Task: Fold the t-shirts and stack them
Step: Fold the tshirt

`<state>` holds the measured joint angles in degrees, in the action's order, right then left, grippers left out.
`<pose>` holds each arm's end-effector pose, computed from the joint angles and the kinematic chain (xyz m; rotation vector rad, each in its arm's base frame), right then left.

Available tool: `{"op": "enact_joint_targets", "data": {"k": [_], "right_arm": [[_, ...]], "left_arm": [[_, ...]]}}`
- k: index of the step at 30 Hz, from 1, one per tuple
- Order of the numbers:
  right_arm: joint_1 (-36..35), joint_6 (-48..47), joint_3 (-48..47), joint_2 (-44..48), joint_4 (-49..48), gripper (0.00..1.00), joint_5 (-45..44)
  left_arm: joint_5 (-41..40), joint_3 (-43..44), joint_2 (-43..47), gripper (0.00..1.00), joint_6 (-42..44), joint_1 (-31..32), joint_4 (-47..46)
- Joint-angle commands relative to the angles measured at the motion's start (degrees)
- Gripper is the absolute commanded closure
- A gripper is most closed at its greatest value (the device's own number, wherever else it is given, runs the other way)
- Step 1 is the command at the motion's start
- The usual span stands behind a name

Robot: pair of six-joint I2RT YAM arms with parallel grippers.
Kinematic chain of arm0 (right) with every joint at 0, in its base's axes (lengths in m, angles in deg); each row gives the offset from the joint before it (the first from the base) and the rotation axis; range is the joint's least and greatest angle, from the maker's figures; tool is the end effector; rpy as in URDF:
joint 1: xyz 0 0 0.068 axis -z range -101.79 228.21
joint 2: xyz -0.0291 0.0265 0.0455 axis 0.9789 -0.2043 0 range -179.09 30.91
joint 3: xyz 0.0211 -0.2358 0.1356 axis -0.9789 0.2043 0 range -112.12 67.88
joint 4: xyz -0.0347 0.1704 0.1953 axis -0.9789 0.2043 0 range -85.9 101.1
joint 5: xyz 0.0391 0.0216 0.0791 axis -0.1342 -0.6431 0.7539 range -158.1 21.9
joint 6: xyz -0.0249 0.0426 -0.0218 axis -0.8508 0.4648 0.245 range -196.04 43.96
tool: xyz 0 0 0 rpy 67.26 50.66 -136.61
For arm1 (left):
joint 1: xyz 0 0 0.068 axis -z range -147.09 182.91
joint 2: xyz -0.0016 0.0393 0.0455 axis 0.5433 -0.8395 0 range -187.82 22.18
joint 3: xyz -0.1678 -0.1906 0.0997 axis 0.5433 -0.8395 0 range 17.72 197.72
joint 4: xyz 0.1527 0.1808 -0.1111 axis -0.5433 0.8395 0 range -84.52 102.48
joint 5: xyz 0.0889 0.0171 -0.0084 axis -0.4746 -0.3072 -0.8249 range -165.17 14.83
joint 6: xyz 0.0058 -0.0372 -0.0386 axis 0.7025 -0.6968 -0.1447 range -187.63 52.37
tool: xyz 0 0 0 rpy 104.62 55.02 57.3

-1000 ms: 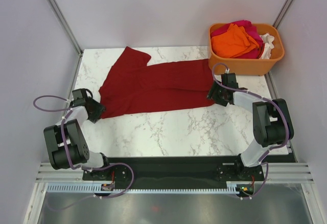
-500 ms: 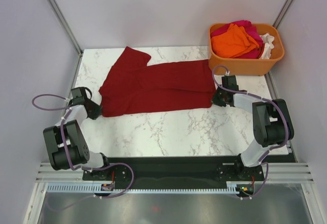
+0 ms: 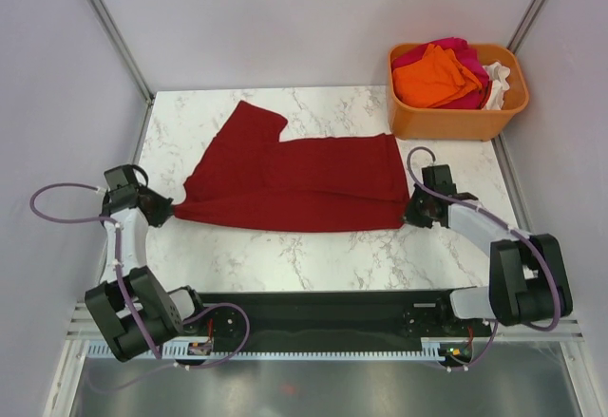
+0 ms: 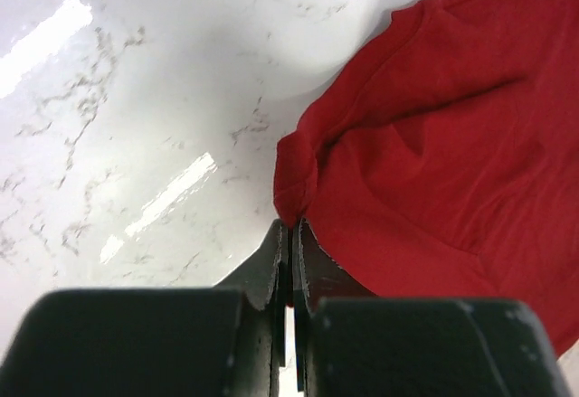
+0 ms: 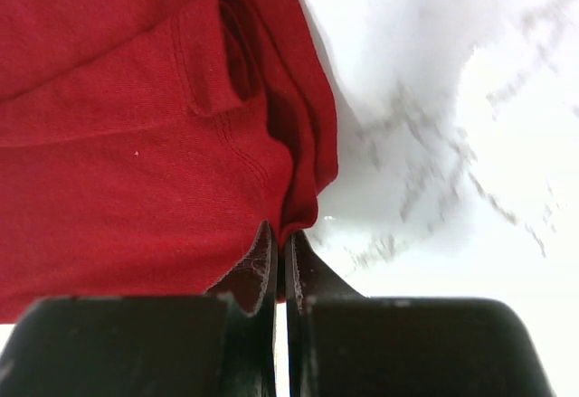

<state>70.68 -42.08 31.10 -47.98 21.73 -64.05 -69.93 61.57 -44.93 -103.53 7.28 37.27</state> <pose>0.2438 0.0348 0.1582 0.5816 2.5872 0.3417 0.2077 0.0960 0.2254 -1.2660 2.1977 -0.1870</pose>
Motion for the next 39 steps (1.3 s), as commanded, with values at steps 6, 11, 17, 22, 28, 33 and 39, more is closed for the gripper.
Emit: {"op": "enact_joint_targets", "data": {"k": [6, 11, 17, 22, 28, 33, 39], "right_arm": [[1.11, 2.08, 3.99, 12.61, 8.82, 1.0, -3.53], [1.11, 3.39, 4.25, 18.85, 13.22, 0.98, -3.0], [1.03, 6.3, 2.94, 26.15, 18.14, 0.8, -3.7], [1.03, 8.32, 2.68, 30.11, 21.56, 0.34, -3.7], [1.11, 10.08, -0.4, 35.47, 25.09, 0.02, -5.99], [1.11, 6.57, -4.26, 30.41, 18.95, 0.02, -4.32], [1.11, 1.65, -14.45, 13.11, 12.97, 0.02, -5.9]], "left_arm": [[8.28, -1.05, 9.62, 0.96, -0.4, -2.06, 6.26], [11.11, 0.0, 15.94, 0.85, -1.8, -1.27, 11.09], [12.17, 0.44, 23.25, 0.68, -1.72, -1.27, 17.16], [11.82, 2.2, 25.27, 0.3, 1.0, -1.35, 22.17], [15.49, 8.34, 23.54, 0.0, 3.73, -1.27, 19.55], [20.6, 12.56, 17.02, 0.04, 1.63, -1.09, 8.68], [19.2, 25.0, -4.04, 0.04, 4.16, 8.37, 0.12]]}}
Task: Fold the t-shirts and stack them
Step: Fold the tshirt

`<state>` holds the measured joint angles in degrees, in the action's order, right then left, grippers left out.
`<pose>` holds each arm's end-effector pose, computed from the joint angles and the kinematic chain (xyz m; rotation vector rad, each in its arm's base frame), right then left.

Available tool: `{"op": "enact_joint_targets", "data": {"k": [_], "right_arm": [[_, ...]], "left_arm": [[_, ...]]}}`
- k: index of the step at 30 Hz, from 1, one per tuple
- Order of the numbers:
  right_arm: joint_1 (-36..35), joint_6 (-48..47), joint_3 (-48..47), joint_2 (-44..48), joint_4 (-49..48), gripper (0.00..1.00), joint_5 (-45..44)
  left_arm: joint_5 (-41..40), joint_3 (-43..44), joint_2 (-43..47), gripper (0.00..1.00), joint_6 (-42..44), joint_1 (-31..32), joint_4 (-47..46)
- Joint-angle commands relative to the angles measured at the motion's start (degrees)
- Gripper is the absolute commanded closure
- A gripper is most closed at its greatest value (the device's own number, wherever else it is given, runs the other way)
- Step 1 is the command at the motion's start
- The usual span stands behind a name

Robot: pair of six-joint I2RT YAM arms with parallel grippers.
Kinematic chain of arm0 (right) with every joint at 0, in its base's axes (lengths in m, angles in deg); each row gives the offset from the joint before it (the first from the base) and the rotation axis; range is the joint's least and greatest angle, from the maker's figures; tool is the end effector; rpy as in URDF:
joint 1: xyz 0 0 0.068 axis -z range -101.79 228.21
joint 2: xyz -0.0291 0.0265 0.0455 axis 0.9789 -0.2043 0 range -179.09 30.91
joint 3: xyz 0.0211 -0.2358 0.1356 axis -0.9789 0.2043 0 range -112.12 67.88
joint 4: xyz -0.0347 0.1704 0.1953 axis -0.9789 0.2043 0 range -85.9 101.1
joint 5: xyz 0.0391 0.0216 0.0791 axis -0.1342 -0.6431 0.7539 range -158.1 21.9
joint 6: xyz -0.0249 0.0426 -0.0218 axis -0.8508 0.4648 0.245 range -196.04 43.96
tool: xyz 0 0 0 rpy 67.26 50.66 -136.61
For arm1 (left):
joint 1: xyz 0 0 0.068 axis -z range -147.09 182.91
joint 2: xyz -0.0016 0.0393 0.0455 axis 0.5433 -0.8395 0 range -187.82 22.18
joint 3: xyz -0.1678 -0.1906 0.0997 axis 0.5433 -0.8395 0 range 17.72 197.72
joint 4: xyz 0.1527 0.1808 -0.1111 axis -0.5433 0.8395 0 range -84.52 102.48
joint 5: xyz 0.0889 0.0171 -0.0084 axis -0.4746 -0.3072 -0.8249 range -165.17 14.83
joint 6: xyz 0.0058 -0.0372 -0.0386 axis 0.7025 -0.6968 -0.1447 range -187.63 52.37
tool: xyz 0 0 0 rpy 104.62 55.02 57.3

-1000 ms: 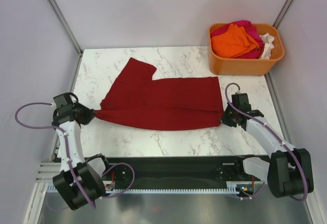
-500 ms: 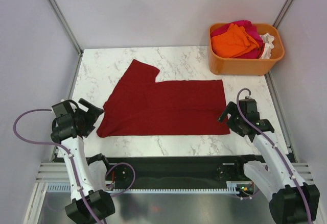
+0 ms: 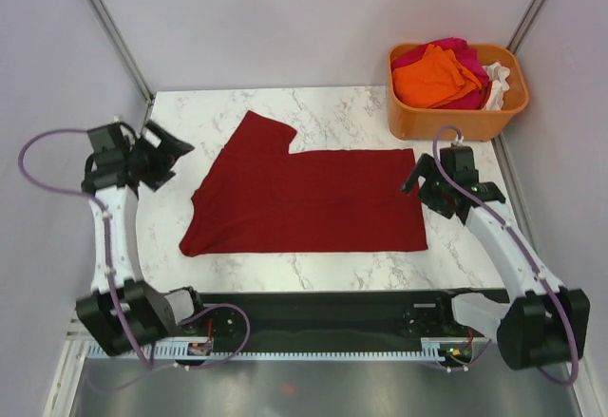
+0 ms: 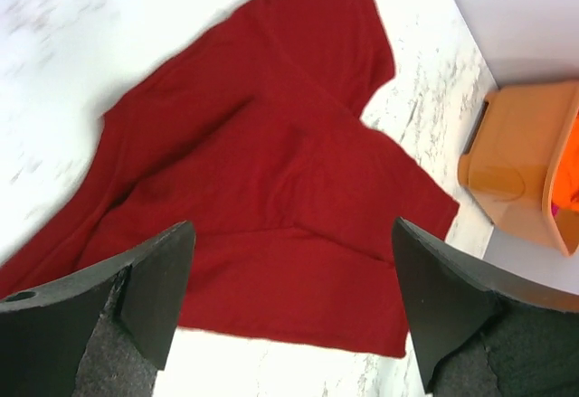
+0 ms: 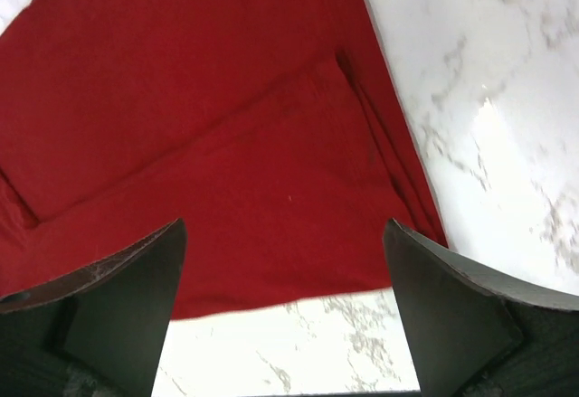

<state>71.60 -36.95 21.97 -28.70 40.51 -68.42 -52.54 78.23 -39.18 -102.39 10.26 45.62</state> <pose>0.2076 0.0239 0.2574 0.6950 2.3768 0.3426 0.2083 0.0720 0.3315 -0.9099 2.0927 -0.5614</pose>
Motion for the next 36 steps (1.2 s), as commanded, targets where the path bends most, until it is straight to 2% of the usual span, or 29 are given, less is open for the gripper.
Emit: {"op": "enact_joint_targets", "data": {"k": [1, 2, 5, 6, 8, 9, 12, 16, 19, 21, 23, 26, 36], "right_arm": [[0.2, -4.1, -6.72, -8.39, -6.51, 0.02, -1.18], [0.11, -4.81, -10.13, -10.67, -6.78, 0.02, -1.09], [0.11, -6.48, -15.07, -17.28, -7.13, 0.02, 0.14], [0.19, -6.57, -15.69, -18.94, -7.66, 0.02, 0.14], [0.11, -7.62, -16.31, -20.01, -8.28, 0.02, 0.23], [0.19, -7.89, -16.23, -20.54, -8.97, 0.02, 0.14], [0.11, -8.85, -15.26, -20.98, -10.03, 0.02, 2.77], [0.19, -9.65, -12.9, -19.93, -11.88, 0.02, 6.55], [0.11, -9.82, -11.75, -18.35, -13.64, 0.02, 9.19], [0.2, -10.09, -11.13, -17.21, -13.9, 0.02, 10.33], [0.2, -10.26, -10.96, -16.07, -13.82, 0.02, 10.51], [0.2, -10.7, -11.13, -15.01, -13.29, 0.02, 10.16], [0.2, -11.14, -13.24, -13.6, -11.44, 0.02, 10.78]], "left_arm": [[2.15, 10.74, -13.4, 0.04, 3.9, 6.99, -8.24], [2.59, 13.38, -21.09, 0.04, 5.57, 8.4, -8.32], [2.68, 23.58, -31.07, 0.07, 8.21, 12.01, -8.59], [3.2, 28.65, -37.62, 0.07, 8.66, 12.63, -8.76], [4.87, 34.38, -44.34, 0.07, 10.32, 13.25, -9.2], [6.7, 40.33, -52.29, 0.1, 10.94, 13.86, -9.2], [11.63, 51.06, -62.45, 0.15, 12.52, 15.18, -9.03], [10.32, 61.81, -75.7, 0.12, 13.41, 17.03, -9.2], [12.09, 71.13, -81.53, 0.09, 12.88, 17.64, -9.29], [9.99, 76.21, -85.32, 0.02, 12.53, 18.08, -9.55], [8.14, 79.92, -88.12, 0.0, 12.61, 18.43, -9.64], [5.76, 81.08, -90.07, 0.0, 12.0, 18.96, -10.08], [9.08, 80.03, -94.55, 0.0, 4.1, 21.51, -9.64]]}}
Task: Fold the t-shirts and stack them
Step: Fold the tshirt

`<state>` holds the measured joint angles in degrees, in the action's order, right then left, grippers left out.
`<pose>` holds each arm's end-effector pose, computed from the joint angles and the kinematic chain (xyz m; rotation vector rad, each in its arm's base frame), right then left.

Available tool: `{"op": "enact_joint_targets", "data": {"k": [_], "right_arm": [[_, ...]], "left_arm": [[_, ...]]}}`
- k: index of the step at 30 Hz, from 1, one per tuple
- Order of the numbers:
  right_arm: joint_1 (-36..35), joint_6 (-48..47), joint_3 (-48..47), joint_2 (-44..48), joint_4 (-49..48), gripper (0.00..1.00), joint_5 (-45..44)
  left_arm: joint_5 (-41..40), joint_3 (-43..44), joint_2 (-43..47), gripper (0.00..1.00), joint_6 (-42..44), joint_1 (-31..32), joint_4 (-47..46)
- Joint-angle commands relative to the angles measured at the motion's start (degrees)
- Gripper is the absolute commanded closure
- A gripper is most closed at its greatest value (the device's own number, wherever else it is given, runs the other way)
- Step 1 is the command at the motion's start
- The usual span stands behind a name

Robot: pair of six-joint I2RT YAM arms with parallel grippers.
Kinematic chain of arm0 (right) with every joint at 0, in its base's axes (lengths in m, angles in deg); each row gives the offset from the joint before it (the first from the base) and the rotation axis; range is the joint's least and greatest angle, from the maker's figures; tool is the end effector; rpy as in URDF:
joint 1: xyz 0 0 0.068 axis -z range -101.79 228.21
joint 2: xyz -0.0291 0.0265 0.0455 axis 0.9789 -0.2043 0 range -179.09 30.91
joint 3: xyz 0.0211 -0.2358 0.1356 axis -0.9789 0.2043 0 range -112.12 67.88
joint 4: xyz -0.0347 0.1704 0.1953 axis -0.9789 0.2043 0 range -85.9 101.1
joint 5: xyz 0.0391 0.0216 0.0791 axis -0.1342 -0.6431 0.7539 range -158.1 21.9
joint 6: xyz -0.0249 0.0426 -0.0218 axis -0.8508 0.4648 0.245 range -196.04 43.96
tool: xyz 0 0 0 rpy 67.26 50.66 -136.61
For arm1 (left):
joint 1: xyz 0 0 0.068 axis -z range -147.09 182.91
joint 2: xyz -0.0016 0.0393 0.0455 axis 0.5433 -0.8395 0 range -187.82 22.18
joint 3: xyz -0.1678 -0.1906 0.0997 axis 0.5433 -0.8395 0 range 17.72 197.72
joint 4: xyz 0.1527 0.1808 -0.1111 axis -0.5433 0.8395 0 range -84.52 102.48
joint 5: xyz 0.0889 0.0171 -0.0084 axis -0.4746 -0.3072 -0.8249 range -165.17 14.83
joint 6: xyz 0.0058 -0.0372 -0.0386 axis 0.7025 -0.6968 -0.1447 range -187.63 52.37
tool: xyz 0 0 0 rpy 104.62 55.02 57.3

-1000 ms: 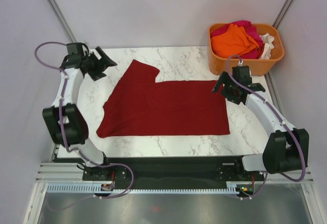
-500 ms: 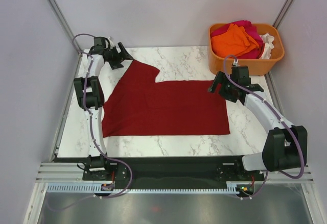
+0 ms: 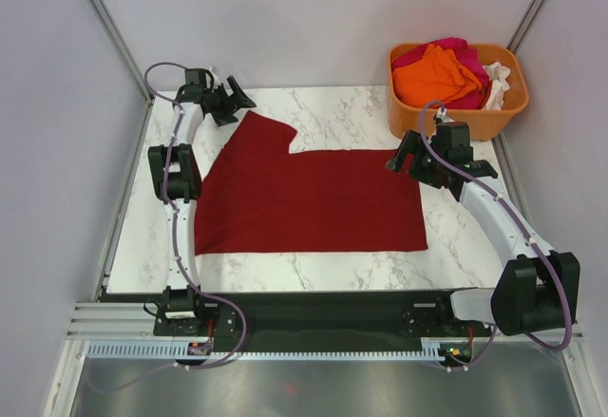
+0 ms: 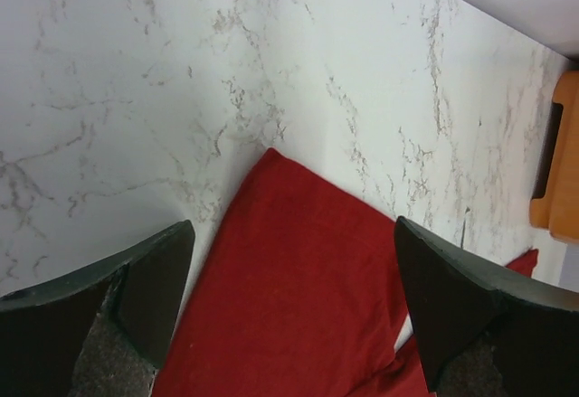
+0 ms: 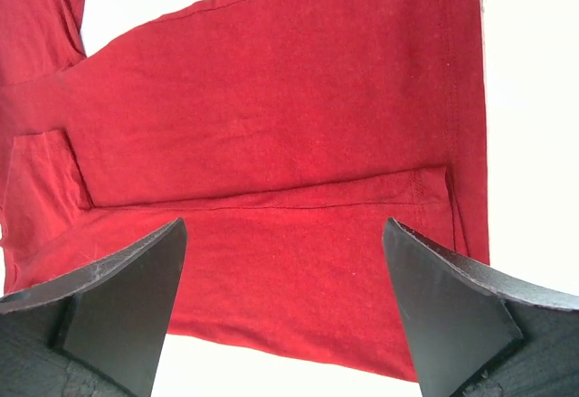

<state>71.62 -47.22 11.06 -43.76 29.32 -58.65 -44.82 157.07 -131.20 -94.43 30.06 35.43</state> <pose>0.2790 0.0381 0.2756 0.3723 2.3343 0.4979 0.5838 0.0110 0.1579 -0.3378 2.3271 -0.8256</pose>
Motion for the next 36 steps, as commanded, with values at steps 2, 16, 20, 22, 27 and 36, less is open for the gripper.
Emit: {"op": "enact_joint_targets", "data": {"k": [2, 16, 20, 22, 27, 36], "right_arm": [[0.09, -0.87, -2.51, 1.55, -0.16, 0.02, 1.01], [0.17, -1.31, -1.81, 1.02, 0.54, 0.02, 0.31], [0.17, -0.43, -1.19, -2.3, -0.25, 0.02, -3.63], [0.26, -0.08, -1.89, -4.5, -0.43, 0.02, -5.4], [0.26, 0.62, -5.84, -11.98, -1.66, 0.02, -5.15], [0.26, 0.89, -6.29, -12.78, -2.89, 0.02, -4.62]], "left_arm": [[2.69, 1.19, -3.15, 0.0, -7.63, 2.06, 0.54], [-0.29, 0.04, -3.15, 0.65, -6.68, 6.02, 0.46], [0.94, 0.31, -2.98, 0.98, -6.86, 5.49, -0.16], [1.29, -0.04, -2.1, 0.98, -6.42, 5.4, -0.33], [0.33, -2.32, 0.98, 0.7, -3.08, 4.61, -0.34], [9.64, -8.82, 5.63, 0.11, 0.34, 4.43, -0.51]]}}
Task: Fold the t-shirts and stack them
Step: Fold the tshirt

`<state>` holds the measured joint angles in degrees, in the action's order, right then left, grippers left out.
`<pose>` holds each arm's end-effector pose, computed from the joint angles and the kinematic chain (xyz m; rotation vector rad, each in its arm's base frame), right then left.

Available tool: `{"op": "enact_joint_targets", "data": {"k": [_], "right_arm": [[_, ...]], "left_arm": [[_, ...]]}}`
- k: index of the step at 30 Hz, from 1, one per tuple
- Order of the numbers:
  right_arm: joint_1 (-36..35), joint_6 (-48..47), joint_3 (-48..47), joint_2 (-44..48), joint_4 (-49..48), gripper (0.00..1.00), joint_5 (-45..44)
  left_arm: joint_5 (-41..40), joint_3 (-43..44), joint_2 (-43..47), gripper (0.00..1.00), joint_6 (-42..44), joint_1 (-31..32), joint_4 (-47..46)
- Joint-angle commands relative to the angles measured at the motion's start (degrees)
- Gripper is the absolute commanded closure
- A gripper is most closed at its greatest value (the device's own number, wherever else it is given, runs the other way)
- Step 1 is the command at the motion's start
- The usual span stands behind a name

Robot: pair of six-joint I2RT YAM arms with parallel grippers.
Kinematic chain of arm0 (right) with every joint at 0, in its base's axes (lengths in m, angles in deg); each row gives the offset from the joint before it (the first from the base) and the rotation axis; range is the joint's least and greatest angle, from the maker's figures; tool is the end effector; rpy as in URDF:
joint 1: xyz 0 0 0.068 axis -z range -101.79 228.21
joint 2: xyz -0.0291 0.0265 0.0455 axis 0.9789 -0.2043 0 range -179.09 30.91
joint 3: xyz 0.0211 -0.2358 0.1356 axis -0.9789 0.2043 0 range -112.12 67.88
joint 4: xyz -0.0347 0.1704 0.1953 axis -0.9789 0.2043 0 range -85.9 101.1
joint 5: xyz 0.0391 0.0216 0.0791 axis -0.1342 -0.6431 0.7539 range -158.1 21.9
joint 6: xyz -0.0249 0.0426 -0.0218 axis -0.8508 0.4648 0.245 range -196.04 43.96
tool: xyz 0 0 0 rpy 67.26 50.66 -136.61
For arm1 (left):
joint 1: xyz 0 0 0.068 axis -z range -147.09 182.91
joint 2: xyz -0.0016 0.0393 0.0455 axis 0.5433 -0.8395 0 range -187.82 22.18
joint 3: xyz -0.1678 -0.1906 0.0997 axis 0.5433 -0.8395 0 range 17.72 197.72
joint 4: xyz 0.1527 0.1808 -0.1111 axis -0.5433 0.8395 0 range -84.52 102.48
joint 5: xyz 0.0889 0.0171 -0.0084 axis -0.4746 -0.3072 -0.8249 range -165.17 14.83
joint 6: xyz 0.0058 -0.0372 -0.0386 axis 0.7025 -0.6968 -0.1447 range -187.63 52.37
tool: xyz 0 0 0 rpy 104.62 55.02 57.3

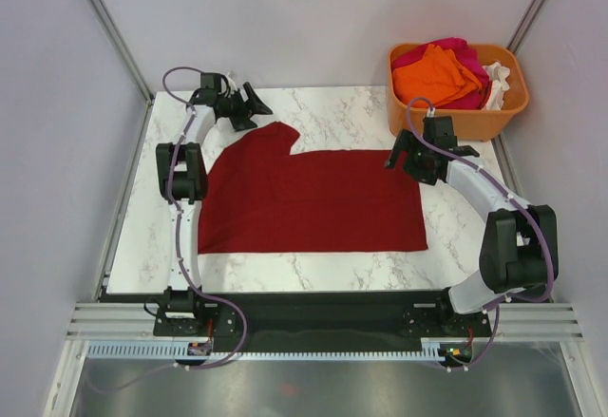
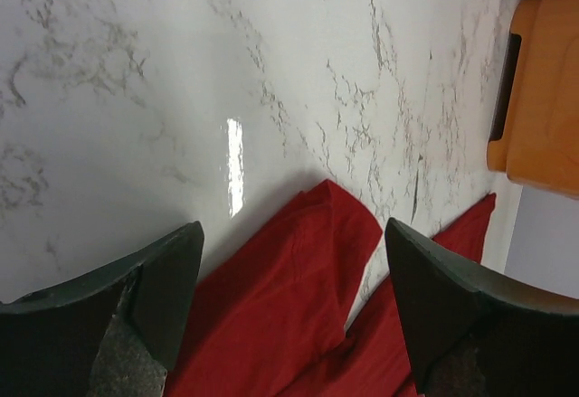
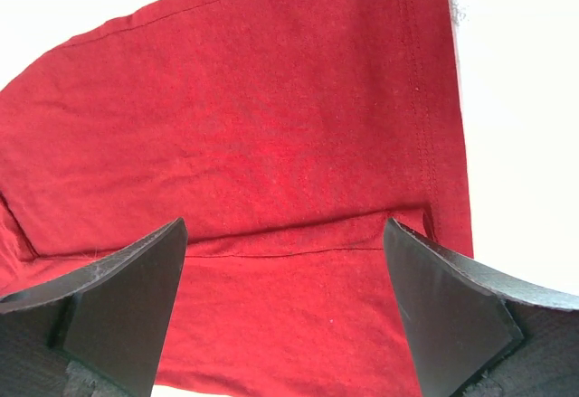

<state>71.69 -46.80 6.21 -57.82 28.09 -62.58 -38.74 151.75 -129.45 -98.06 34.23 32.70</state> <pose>0.3259 0.0407 0.2343 0.4500 2.4555 0.3856 0.5761 -0.0345 0.1497 -0.2807 2.3666 -1.0160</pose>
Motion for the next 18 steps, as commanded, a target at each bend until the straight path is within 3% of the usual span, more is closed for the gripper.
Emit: {"op": "enact_joint_targets", "data": {"k": [1, 6, 15, 18], "right_arm": [[0.2, 0.47, -0.91, 1.19, -1.84, 0.02, -0.34], [0.2, 0.3, 0.41, 1.71, -2.1, 0.02, 0.63], [0.2, 0.03, 1.2, 2.6, -2.19, 0.02, 0.81], [0.28, -0.14, 1.38, 2.51, -2.19, 0.02, 0.81]], "left_arm": [[3.22, -5.35, 4.85, 0.1, 5.02, 0.61, 2.13], [0.14, -9.05, 7.67, 0.11, 9.95, 2.28, 2.22], [-4.78, -10.46, 6.61, 0.27, 12.77, 4.65, 3.63], [-6.28, -10.03, 6.26, 0.47, 12.86, 4.83, 4.07]]}}
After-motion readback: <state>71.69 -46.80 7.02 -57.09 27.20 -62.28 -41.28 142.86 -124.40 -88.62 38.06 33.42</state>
